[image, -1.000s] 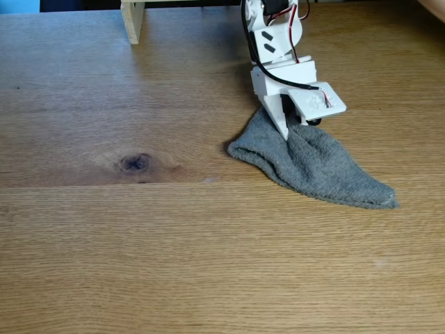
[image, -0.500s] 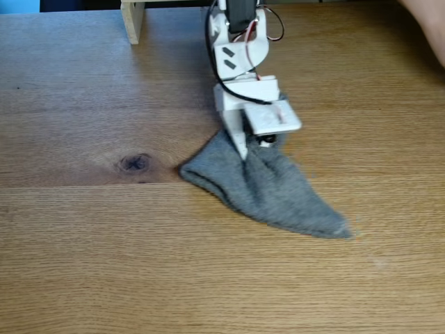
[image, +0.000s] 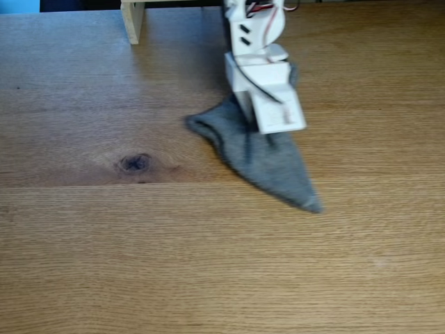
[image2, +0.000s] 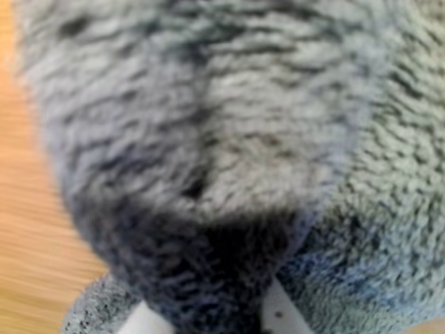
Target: Clean the area in front of the robot
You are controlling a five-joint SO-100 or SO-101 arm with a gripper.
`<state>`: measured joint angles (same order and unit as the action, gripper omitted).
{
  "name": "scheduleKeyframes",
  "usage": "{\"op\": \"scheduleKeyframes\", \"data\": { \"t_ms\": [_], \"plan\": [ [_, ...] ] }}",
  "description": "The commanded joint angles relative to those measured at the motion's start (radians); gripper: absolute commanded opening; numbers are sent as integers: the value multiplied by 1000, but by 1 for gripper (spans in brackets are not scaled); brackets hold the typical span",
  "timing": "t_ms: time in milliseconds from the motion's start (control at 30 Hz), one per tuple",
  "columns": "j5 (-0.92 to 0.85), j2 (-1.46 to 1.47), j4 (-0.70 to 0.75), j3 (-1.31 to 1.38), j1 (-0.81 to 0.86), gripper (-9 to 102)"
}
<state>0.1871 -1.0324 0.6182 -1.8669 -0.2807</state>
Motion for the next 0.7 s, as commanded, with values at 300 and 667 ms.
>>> {"op": "scheduleKeyframes", "data": {
  "t_ms": [300,667],
  "plan": [
    [-224,276,-738,55,-25,0],
    [-318,592,-434,574,216,0]
  ]
}}
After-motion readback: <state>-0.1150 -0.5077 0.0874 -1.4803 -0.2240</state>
